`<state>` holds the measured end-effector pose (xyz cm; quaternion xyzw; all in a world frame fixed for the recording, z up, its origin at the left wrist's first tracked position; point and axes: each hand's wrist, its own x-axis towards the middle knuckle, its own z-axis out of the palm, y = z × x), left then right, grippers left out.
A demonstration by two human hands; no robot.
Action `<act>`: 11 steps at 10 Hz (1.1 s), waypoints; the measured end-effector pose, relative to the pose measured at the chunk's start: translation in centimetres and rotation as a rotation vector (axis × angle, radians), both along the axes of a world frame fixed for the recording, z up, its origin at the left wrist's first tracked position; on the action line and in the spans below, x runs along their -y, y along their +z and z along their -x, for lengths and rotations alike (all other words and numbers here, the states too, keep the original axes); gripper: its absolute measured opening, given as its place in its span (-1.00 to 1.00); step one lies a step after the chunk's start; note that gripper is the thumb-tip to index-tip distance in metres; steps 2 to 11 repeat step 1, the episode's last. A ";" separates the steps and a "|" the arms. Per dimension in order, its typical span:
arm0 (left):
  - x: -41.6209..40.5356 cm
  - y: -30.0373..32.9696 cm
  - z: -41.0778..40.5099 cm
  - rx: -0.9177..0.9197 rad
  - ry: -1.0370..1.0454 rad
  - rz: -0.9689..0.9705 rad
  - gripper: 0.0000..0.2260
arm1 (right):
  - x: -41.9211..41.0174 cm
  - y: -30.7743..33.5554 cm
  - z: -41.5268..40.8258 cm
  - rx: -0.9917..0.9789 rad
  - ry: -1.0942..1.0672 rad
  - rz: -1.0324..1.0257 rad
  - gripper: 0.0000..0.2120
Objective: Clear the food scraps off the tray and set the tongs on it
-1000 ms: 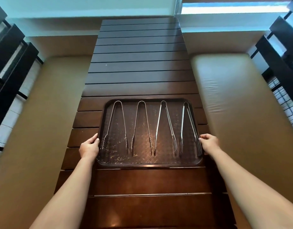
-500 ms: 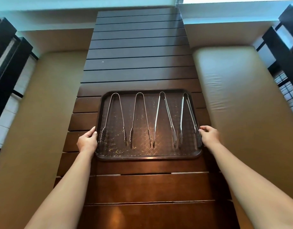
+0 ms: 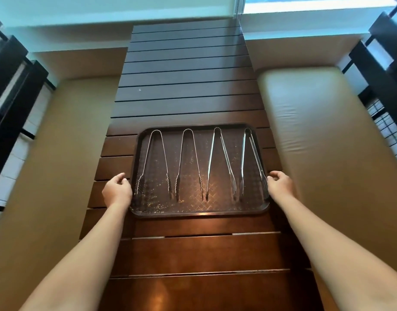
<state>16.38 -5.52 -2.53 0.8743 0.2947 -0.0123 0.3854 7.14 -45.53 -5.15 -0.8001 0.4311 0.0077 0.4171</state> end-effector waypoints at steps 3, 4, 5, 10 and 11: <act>1.4 2.4 -0.5 0.057 -0.149 -0.147 -0.70 | -0.4 2.0 -0.1 -0.063 0.084 0.164 -0.67; 1.4 2.4 -0.5 0.057 -0.149 -0.147 -0.70 | -0.4 2.0 -0.1 -0.063 0.084 0.164 -0.67; 1.4 2.4 -0.5 0.057 -0.149 -0.147 -0.70 | -0.4 2.0 -0.1 -0.063 0.084 0.164 -0.67; 1.4 2.4 -0.5 0.057 -0.149 -0.147 -0.70 | -0.4 2.0 -0.1 -0.063 0.084 0.164 -0.67; 1.4 2.4 -0.5 0.057 -0.149 -0.147 -0.70 | -0.4 2.0 -0.1 -0.063 0.084 0.164 -0.67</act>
